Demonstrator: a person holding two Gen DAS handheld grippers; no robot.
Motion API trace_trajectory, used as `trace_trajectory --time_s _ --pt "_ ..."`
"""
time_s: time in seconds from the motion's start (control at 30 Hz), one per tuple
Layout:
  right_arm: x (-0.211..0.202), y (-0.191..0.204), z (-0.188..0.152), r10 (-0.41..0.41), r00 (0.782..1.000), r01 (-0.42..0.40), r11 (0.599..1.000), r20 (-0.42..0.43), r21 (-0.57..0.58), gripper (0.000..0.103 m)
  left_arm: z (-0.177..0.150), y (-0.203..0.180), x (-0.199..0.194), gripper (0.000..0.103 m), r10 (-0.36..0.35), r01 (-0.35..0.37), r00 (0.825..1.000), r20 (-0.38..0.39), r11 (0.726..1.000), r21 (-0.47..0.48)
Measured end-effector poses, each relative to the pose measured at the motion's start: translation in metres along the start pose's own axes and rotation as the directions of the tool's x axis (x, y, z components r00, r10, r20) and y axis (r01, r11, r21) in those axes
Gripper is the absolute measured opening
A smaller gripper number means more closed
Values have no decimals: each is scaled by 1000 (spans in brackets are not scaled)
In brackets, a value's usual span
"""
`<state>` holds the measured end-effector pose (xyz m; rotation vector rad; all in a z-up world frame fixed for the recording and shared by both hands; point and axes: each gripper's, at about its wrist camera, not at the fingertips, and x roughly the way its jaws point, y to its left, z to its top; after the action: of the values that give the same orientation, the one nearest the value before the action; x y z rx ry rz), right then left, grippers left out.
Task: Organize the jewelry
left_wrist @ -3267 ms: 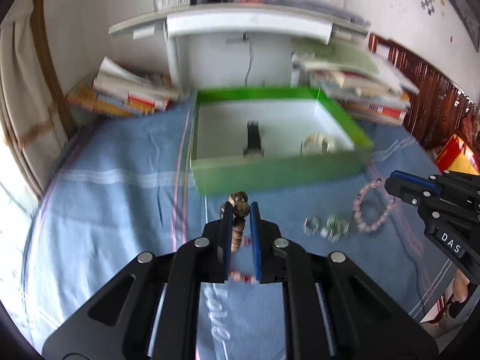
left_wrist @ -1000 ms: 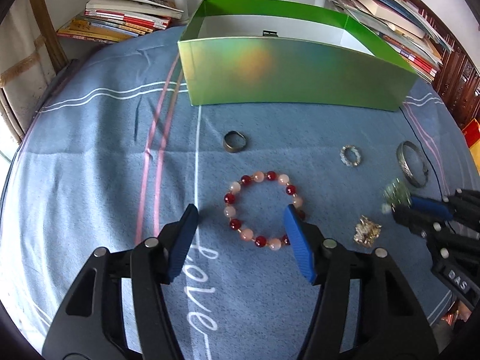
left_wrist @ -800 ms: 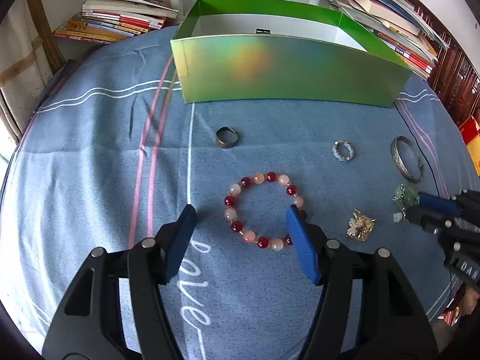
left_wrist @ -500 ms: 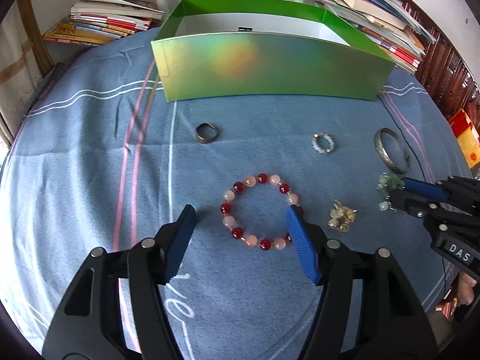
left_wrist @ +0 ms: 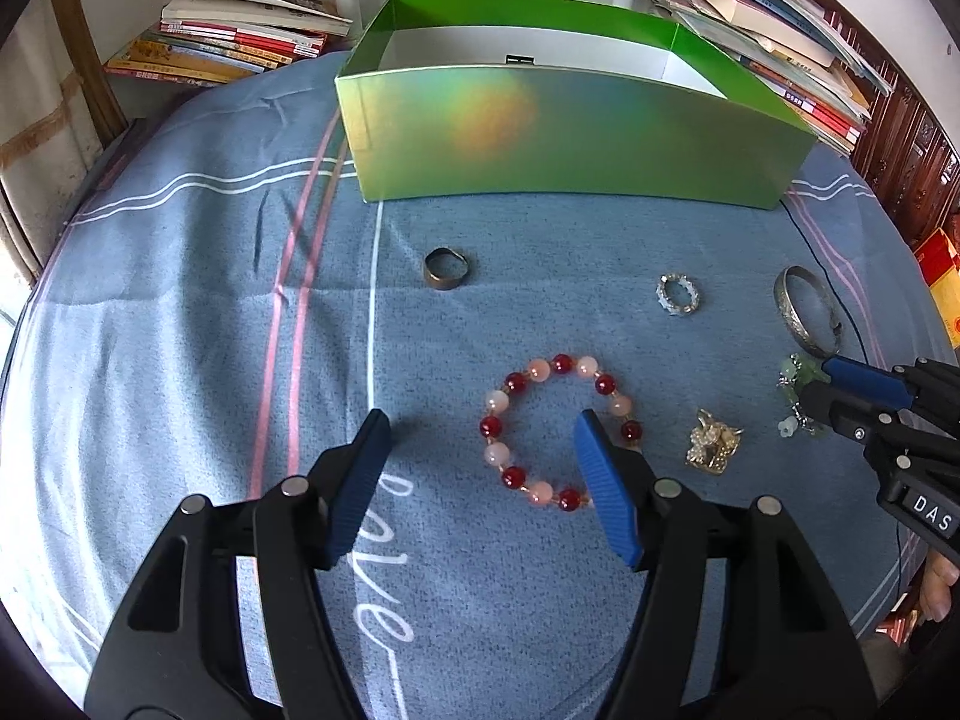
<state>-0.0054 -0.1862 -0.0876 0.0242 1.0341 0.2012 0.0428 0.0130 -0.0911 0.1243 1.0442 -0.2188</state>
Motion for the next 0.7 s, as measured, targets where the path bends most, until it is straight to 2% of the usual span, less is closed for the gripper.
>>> trace_trajectory --time_s 0.07,0.2,0.3,0.5,0.63,0.7 --pt "-1 1 0 -10 1000 10 1000 7 -7 15 0 0 0 57 11 -11 1000 3 1000 0" --pt "-4 1 2 -30 999 30 1000 28 0 7 0 2 -1 49 16 -16 1000 7 1000 -6" --pt "-2 -7 4 -91 995 90 995 31 33 7 0 2 -1 48 17 -17 1000 8 1000 -7" --pt "-2 -21 5 -127 991 123 988 36 92 7 0 1 -1 47 18 -18 1000 7 1000 -8" --pt "-5 -17 6 -91 995 87 993 43 76 8 0 1 -1 49 18 -18 1000 7 1000 -7" --pt "-6 -15 5 -83 996 80 994 43 68 14 -1 1 -1 52 17 -17 1000 6 1000 -6"
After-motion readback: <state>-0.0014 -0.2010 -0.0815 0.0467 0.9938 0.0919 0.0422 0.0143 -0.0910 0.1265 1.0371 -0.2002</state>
